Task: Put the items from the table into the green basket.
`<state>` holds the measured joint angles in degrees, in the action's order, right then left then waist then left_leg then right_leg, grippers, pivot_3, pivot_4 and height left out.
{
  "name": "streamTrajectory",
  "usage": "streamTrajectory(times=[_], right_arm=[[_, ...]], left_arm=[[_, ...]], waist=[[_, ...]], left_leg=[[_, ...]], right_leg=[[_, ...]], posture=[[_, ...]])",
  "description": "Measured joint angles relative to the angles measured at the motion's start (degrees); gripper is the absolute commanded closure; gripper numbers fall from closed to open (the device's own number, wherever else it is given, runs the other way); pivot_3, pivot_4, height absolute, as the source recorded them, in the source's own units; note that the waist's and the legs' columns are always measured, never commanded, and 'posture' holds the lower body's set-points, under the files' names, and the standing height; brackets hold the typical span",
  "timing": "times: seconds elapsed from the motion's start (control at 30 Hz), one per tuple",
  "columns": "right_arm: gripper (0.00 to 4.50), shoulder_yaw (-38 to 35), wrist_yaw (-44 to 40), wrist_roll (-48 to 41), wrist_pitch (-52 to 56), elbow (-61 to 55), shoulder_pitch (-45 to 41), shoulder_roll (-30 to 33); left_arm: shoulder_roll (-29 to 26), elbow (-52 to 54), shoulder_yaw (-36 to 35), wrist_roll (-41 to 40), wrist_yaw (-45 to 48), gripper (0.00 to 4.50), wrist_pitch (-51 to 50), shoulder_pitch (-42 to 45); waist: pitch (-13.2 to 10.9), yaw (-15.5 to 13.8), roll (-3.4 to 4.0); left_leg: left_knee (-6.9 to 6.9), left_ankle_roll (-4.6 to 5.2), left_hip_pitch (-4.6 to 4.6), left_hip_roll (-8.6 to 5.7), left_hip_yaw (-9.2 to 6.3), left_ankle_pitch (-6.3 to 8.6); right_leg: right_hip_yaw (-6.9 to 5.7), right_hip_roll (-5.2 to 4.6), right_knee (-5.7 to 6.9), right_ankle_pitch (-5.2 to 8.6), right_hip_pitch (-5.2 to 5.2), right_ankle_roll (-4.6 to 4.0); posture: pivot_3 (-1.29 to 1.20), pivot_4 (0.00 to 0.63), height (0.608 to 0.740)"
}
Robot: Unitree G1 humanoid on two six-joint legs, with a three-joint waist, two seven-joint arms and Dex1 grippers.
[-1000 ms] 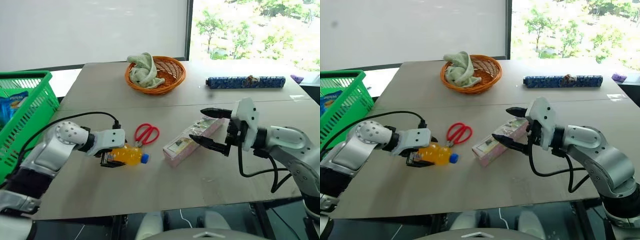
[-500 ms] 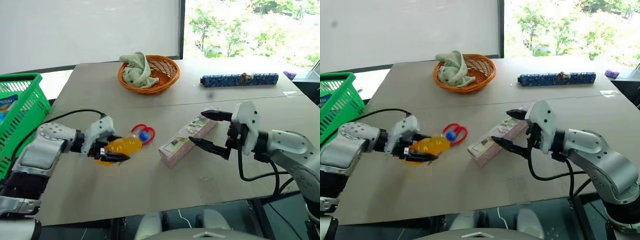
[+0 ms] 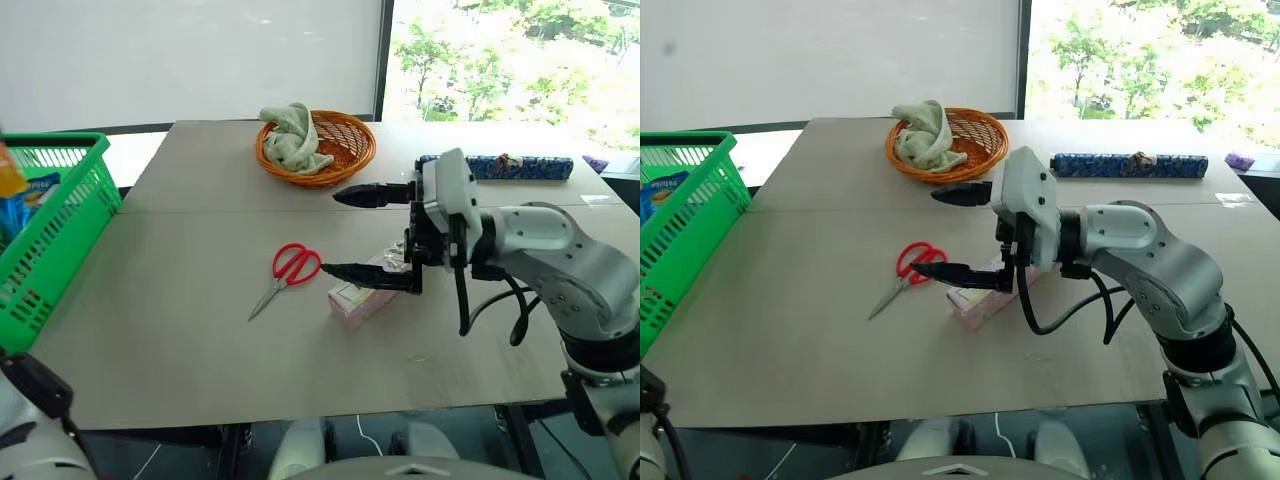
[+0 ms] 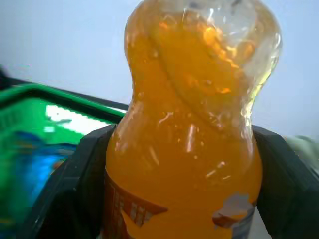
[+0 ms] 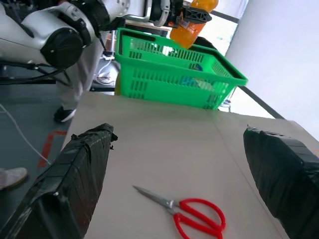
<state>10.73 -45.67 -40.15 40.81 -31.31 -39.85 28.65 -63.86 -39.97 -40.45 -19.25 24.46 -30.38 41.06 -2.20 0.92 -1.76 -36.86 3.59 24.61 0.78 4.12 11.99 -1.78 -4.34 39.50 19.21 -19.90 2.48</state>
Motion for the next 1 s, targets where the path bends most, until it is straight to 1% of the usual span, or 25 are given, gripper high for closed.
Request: streamTrajectory(times=[0.03, 0.07, 0.1, 0.13, 0.27, 0.4, 0.43, 0.47, 0.5, 0.53, 0.6, 0.63, 0.67, 0.7, 0.77, 0.83, 0.9, 1.0], right_arm=[[0.00, 0.05, -0.38, 0.06, -0.16, 1.02, -1.14, -0.39], [0.00, 0.23, -0.65, 0.30, -0.17, 2.00, -2.28, -1.06], [0.00, 0.44, -0.78, 0.45, -0.17, 2.40, -2.95, -1.23], [0.00, 0.68, -0.90, 0.66, -0.05, 3.13, -3.87, -1.63], [0.00, 0.96, -0.79, 0.88, 0.65, 3.70, -5.62, -2.16], [0.00, 0.95, 0.07, 0.86, 2.31, 3.73, -5.82, -2.09], [0.00, 0.81, 0.26, 0.81, 2.75, 3.67, -5.82, -1.99], [0.00, 0.34, 0.81, 0.71, 3.18, 3.63, -5.78, -1.65], [0.00, 0.03, 1.11, 0.68, 3.47, 3.64, -5.80, -1.60], [0.00, -0.29, 1.32, 0.55, 3.85, 3.41, -5.72, -1.43], [0.00, -0.80, 1.72, 0.37, 4.05, 2.79, -4.84, -0.57], [0.00, -1.63, 1.99, 0.47, 4.15, 2.56, -3.18, 0.60], [0.00, -1.76, 2.22, 0.62, 4.28, 2.69, -2.67, 0.78], [0.00, -1.76, 2.51, 0.76, 4.39, 2.59, -1.65, 1.19], [0.00, -1.97, 2.67, 0.85, 4.80, 2.19, -0.34, 2.52], [0.00, -2.89, 3.08, 0.90, 5.30, 1.85, 1.22, 3.89], [0.00, -4.58, 3.27, 0.77, 5.95, -0.74, 4.74, 7.25], [0.00, -7.39, 3.04, -0.11, 7.70, -4.45, 11.18, 12.50]], left_arm=[[-1.19, -5.10, 2.02, 2.07, -0.86, 1.29, 4.21, 1.37], [-2.35, -11.54, 4.50, 4.29, -1.43, 0.79, 8.20, 3.61], [-2.62, -13.91, 5.41, 5.11, -1.66, 0.27, 9.70, 4.20], [-3.20, -18.55, 7.29, 6.40, -1.19, 0.04, 12.41, 5.85], [-4.10, -25.88, 10.44, 8.67, 0.01, 0.04, 18.50, 8.58], [-4.22, -26.94, 11.54, 8.78, 1.50, 0.04, 22.15, 9.45], [-3.99, -25.23, 11.72, 8.08, 3.32, 0.04, 21.64, 9.30], [-2.27, -19.01, 11.72, 5.71, 6.62, 0.04, 18.42, 8.19], [-1.10, -15.40, 11.84, 4.26, 8.37, 0.04, 16.32, 7.69], [0.95, -7.65, 12.03, 1.53, 10.64, 0.04, 12.12, 5.51], [5.05, 9.90, 13.74, -4.12, 12.81, 0.04, 1.49, -1.51], [8.97, 22.82, 16.23, -9.14, 12.56, 0.04, -8.27, -6.09], [10.53, 26.76, 17.99, -11.12, 12.58, 0.04, -12.00, -7.26], [12.77, 33.92, 21.81, -13.94, 11.08, 0.04, -21.34, -9.30], [14.23, 39.62, 26.63, -15.56, 9.27, 0.04, -30.26, -10.44], [16.92, 43.60, 28.66, -17.53, 7.81, 0.04, -35.94, -10.35], [19.64, 44.28, 33.46, -17.25, 6.77, 0.04, -39.43, -7.30], [22.03, 41.28, 41.75, -14.41, 6.44, 0.04, -41.88, -3.81]], waist=[[0.10, -0.83, -0.16], [0.21, -1.58, -0.33], [0.24, -1.84, -0.38], [0.30, -2.13, -0.48], [0.56, -1.94, -0.87], [0.60, -1.18, -0.93], [0.63, -1.08, -0.98], [0.65, -1.19, -0.99], [0.66, -1.30, -1.01], [0.70, -1.30, -1.01], [0.82, -0.96, -1.00], [0.87, -0.88, -0.96], [0.87, -0.77, -0.93], [0.86, -0.34, -0.93], [0.83, 0.89, -0.89], [0.76, 1.75, -0.77], [0.63, 1.32, -0.55], [0.36, 1.30, -0.14]], left_leg=[[0.01, -0.20, 0.05, -0.07, -0.03, 0.11], [0.01, -0.27, 0.08, -0.08, -0.06, 0.14], [0.02, -0.28, 0.11, -0.08, -0.07, 0.14], [0.02, -0.29, 0.14, -0.10, -0.10, 0.15], [0.09, -0.31, 0.17, -0.10, -0.13, 0.16], [0.19, -0.29, 0.17, -0.12, -0.10, 0.17], [0.24, -0.30, 0.18, -0.12, -0.09, 0.16], [0.29, -0.32, 0.19, -0.12, -0.10, 0.16], [0.30, -0.32, 0.20, -0.14, -0.10, 0.15], [0.34, -0.32, 0.19, -0.16, -0.09, 0.15], [0.37, -0.30, 0.19, -0.21, -0.05, 0.15], [0.38, -0.27, 0.18, -0.27, -0.05, 0.16], [0.36, -0.23, 0.17, -0.32, -0.05, 0.17], [0.36, -0.22, 0.21, -0.32, -0.05, 0.16], [0.37, 0.03, 0.16, -0.30, -0.02, 0.01], [0.38, 0.01, 0.11, -0.17, 0.01, -0.02], [0.35, 0.00, 0.08, -0.14, -0.05, -0.03], [0.28, 0.01, 0.11, -0.16, -0.01, -0.03]], right_leg=[[-0.14, -0.13, -0.04, 0.00, 0.00, 0.00], [-0.20, -0.13, -0.08, 0.00, 0.00, -0.01], [-0.24, -0.15, -0.10, 0.00, 0.00, -0.01], [-0.31, -0.19, -0.09, 0.00, -0.01, -0.01], [-0.32, -0.27, -0.21, 0.00, -0.01, -0.04], [-0.29, -0.35, -0.23, 0.00, -0.08, -0.05], [-0.29, -0.36, -0.23, 0.00, -0.10, -0.05], [-0.32, -0.40, -0.24, 0.00, -0.11, -0.06], [-0.35, -0.44, -0.23, 0.01, -0.11, -0.06], [-0.33, -0.48, -0.29, 0.00, -0.11, -0.06], [-0.32, -0.54, -0.42, 0.00, -0.04, -0.05], [-0.31, -0.59, -0.45, -0.01, -0.01, -0.04], [-0.31, -0.62, -0.45, -0.01, 0.03, -0.04], [-0.31, -0.59, -0.49, -0.01, 0.02, -0.03], [-0.28, -0.51, -0.38, -0.01, 0.02, -0.02], [-0.20, -0.30, -0.31, -0.01, -0.02, -0.03], [-0.28, -0.25, -0.32, 0.00, 0.06, -0.03], [-0.23, -0.26, -0.33, 0.00, 0.09, -0.03]], posture=[[0.08, 0.000, 0.740], [0.07, 0.000, 0.740], [0.07, 0.000, 0.740], [0.07, 0.000, 0.740], [0.05, 0.001, 0.740], [0.05, 0.001, 0.740], [0.05, 0.000, 0.740], [0.06, 0.000, 0.740], [0.06, 0.000, 0.740], [0.06, 0.000, 0.740], [0.06, 0.000, 0.740], [0.04, 0.000, 0.740], [0.03, 0.000, 0.740], [0.02, 0.000, 0.740], [0.02, 0.000, 0.740], [-0.04, 0.010, 0.740], [-0.08, 0.018, 0.740], [-0.12, 0.025, 0.740]])
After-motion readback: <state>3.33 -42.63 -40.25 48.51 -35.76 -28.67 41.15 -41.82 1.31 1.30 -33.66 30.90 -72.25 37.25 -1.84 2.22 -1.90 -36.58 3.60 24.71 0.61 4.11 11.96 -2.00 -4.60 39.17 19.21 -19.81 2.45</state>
